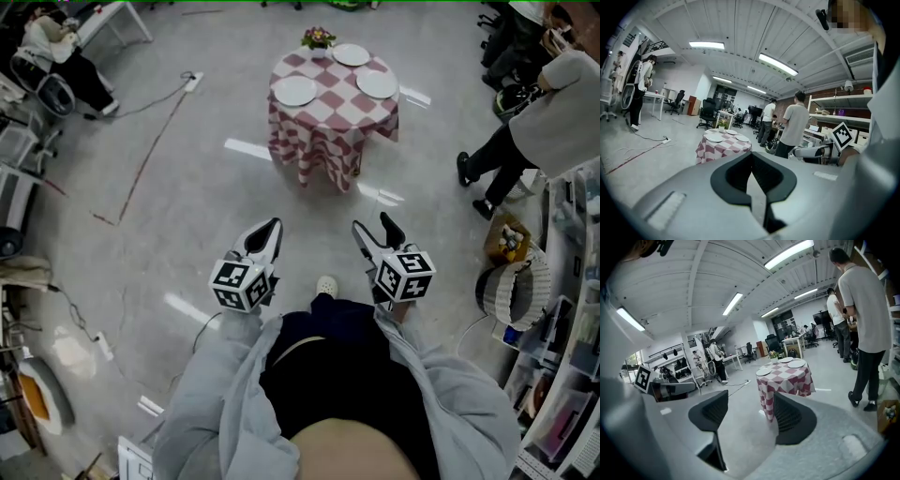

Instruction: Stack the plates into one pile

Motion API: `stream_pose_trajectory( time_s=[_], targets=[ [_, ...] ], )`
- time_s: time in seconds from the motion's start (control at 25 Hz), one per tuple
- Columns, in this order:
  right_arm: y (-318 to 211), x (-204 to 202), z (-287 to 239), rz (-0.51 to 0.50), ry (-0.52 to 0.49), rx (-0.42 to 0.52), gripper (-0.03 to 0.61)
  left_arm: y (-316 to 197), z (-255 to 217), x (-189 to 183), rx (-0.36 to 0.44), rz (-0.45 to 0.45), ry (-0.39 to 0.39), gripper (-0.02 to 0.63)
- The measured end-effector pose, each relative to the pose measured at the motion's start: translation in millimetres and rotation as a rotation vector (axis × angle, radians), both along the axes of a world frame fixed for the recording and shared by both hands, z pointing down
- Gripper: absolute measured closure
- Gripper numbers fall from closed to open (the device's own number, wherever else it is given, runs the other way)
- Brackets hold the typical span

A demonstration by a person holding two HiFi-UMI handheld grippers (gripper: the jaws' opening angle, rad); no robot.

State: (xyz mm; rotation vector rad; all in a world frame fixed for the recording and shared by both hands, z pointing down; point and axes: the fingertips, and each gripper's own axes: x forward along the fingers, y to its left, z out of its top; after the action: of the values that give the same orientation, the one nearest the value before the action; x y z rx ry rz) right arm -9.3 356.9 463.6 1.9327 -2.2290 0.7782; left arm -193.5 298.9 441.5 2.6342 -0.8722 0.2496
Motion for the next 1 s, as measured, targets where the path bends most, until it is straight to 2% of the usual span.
stream_pose_trajectory(
  time_s=[0.24, 0.56, 0.76, 1.0],
  targets=[
    [-19, 17, 6, -0.018, -0.024, 0.008, 0.279, -8, 6, 18, -0.001, -0.017, -0.003, 0.601],
    [-22, 7, 22, -0.045, -0.057, -0.036, 0.279, 3, 25, 2, -0.057, -0.059, -0.036, 0.601],
    [-25, 10, 29, -0.024, -0.066, -0.045, 0.279, -5, 36, 6, -0.071, -0.035, -0.051, 0.601],
    [-53, 33, 28, 0.025, -0.065, -0.041, 0.281, -44, 35, 32, -0.056, 0.013, -0.036, 0.601]
  ],
)
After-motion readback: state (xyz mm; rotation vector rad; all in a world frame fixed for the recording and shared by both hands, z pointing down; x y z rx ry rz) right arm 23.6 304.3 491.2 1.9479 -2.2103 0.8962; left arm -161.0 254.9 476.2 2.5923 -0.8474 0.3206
